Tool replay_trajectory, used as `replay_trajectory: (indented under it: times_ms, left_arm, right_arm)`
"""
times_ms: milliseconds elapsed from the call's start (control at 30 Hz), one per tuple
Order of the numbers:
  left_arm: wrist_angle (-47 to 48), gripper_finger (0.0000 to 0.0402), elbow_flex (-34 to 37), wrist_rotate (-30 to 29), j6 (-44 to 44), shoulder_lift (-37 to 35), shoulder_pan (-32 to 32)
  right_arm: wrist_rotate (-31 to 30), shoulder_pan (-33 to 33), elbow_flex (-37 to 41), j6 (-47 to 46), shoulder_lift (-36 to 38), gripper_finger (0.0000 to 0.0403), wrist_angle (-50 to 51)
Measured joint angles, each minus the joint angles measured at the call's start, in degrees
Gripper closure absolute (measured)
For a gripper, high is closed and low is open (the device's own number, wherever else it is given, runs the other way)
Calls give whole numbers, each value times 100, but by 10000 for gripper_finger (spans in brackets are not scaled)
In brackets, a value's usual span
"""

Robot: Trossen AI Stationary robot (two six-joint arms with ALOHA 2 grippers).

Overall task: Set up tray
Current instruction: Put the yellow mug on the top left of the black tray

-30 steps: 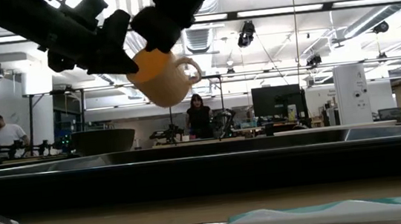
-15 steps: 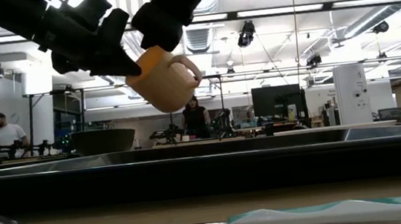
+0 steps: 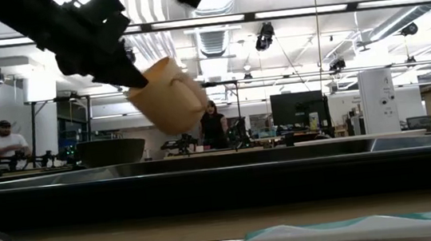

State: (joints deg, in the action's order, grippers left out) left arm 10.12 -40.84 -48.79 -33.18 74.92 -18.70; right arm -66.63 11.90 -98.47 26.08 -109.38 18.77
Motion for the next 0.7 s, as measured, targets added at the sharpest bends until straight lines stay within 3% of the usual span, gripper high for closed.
replay_trajectory:
  times_ms: [200,333,467,700]
  left_arm:
    - [2149,401,-852,249,-250,-173,33]
    - [3365,401,-1548,693,-51,-200,360]
    - [3812,401,-2058,1599,660,-200,905]
    - [3846,401,-2419,3333,1628,-213,2262]
  right_arm:
    - [870,4,241,-3393,963,305,3147]
    - [1136,98,969,-4800,1425,307,4266]
    - [1462,430,2074,-5304,1801,306,4036]
    - [1539,1282,3923,-5314,2036,305,2080]
